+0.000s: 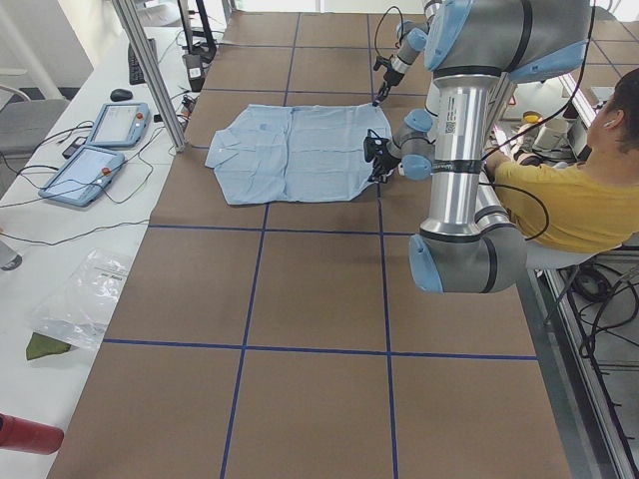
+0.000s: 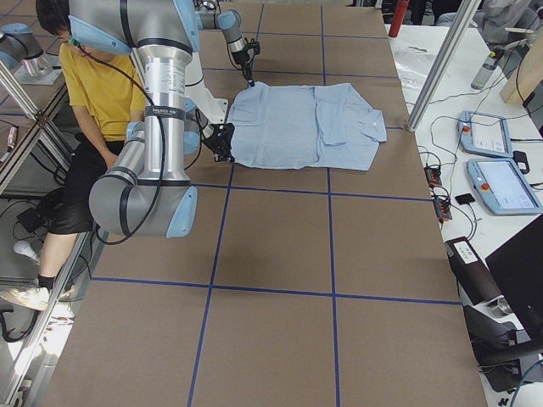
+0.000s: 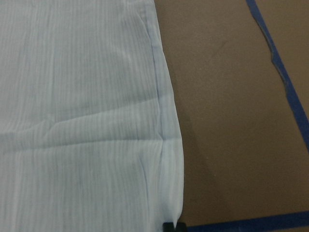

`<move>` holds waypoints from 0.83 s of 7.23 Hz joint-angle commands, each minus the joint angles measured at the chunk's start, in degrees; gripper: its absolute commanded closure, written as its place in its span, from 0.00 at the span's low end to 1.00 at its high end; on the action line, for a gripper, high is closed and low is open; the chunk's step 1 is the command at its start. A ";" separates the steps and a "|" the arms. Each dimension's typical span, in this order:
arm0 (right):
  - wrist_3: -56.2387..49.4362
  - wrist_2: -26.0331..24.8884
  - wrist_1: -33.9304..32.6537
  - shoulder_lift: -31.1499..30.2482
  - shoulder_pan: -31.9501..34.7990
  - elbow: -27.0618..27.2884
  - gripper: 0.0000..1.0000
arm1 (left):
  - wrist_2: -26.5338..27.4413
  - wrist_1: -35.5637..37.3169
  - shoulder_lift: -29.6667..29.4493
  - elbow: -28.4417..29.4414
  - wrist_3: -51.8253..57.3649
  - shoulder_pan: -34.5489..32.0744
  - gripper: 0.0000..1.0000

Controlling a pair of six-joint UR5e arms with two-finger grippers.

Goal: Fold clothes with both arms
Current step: 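Lift the hem with both grippers and fold it toward the collar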

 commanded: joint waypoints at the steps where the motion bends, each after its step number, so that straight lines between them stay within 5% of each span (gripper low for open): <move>1: -0.07 2.19 -8.56 -1.03 0.11 10.37 1.00 | -0.61 0.18 0.36 -6.65 0.59 -0.17 1.00; 3: 0.11 10.62 -27.20 -0.08 -0.07 29.35 1.00 | -5.94 4.45 0.63 -18.50 0.59 0.44 1.00; 5: 0.02 13.54 -32.98 4.39 1.85 34.17 1.00 | -16.99 18.04 -0.59 -33.53 1.81 -1.48 1.00; 6: -0.24 14.94 -33.25 6.41 5.52 34.09 1.00 | -21.23 22.98 -5.73 -33.86 6.26 -7.50 1.00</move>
